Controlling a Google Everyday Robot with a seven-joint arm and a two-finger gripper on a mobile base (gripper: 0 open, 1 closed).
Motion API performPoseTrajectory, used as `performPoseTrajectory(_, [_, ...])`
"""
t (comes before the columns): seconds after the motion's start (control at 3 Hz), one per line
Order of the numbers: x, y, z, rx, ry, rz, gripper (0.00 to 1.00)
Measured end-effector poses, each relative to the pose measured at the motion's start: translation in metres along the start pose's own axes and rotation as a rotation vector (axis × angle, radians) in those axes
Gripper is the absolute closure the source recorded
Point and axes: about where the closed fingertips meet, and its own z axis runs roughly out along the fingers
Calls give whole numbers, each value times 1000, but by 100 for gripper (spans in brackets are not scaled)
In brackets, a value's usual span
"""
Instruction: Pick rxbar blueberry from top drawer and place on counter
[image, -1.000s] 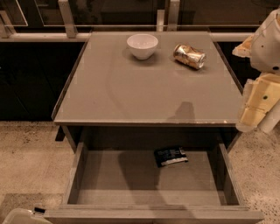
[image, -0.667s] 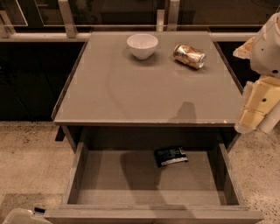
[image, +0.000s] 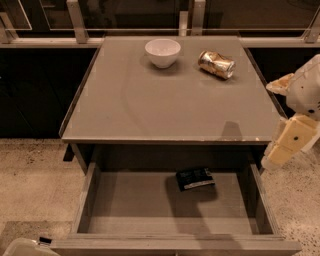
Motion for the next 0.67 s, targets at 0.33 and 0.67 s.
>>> performPoseTrajectory(0.33, [10, 11, 30, -74, -44, 55, 0])
performPoseTrajectory(0.67, [10, 12, 32, -78, -47, 57, 0])
